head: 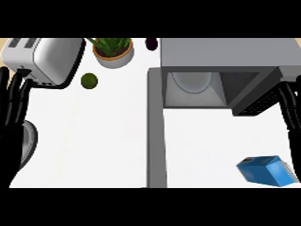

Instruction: Pick up the milk, place it into the microwave and close the microwave

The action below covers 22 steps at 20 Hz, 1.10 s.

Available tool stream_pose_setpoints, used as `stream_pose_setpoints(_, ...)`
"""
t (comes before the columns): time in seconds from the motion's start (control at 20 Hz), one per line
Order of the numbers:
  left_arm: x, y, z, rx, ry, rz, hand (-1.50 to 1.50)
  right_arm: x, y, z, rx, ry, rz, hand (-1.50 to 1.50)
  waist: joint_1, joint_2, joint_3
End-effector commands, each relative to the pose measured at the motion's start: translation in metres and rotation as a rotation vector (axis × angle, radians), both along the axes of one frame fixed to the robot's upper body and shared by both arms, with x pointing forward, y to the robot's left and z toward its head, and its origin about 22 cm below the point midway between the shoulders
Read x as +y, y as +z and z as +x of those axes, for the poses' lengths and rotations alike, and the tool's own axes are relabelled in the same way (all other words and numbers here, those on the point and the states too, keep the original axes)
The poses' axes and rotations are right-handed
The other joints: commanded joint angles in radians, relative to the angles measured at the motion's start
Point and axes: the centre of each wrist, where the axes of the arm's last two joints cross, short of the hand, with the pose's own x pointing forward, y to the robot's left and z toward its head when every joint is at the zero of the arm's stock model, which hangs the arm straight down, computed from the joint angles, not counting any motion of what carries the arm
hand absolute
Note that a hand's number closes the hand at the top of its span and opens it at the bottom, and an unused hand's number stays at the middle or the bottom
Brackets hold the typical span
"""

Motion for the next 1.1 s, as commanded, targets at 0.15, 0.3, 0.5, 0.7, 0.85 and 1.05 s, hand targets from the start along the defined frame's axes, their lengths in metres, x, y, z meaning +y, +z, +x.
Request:
stream_pose_setpoints(0.15,0.021,0.002,0.031,0.012,-0.001,0.042,-1.50,-0.019,-0.010,-0.055,-0.043,0.067,0.062,-1.50,-0.025,-0.007,-0.013)
stream_pose_setpoints(0.3,0.031,-0.011,0.017,0.147,-0.002,-0.064,-1.50,-0.005,-0.009,-0.058,-0.011,0.300,0.266,-1.50,-0.024,-0.011,-0.011)
stream_pose_setpoints(0.5,0.045,-0.022,0.002,0.150,-0.017,-0.073,-1.50,-0.019,-0.015,-0.091,0.014,0.337,0.307,-1.50,-0.020,-0.011,-0.013)
stream_pose_setpoints(0.7,0.049,-0.029,-0.022,0.167,-0.013,-0.093,-1.50,-0.023,-0.026,-0.114,0.001,0.344,0.300,-1.50,-0.015,-0.010,-0.013)
stream_pose_setpoints(0.85,0.044,-0.042,-0.020,0.146,-0.001,-0.065,-1.50,-0.033,-0.020,-0.125,-0.002,0.313,0.291,-1.50,-0.016,-0.008,-0.013)
stream_pose_setpoints(1.05,0.045,-0.031,-0.046,0.160,-0.022,-0.082,-1.50,-0.032,-0.026,-0.128,-0.002,0.209,0.262,-1.50,-0.011,-0.009,-0.013)
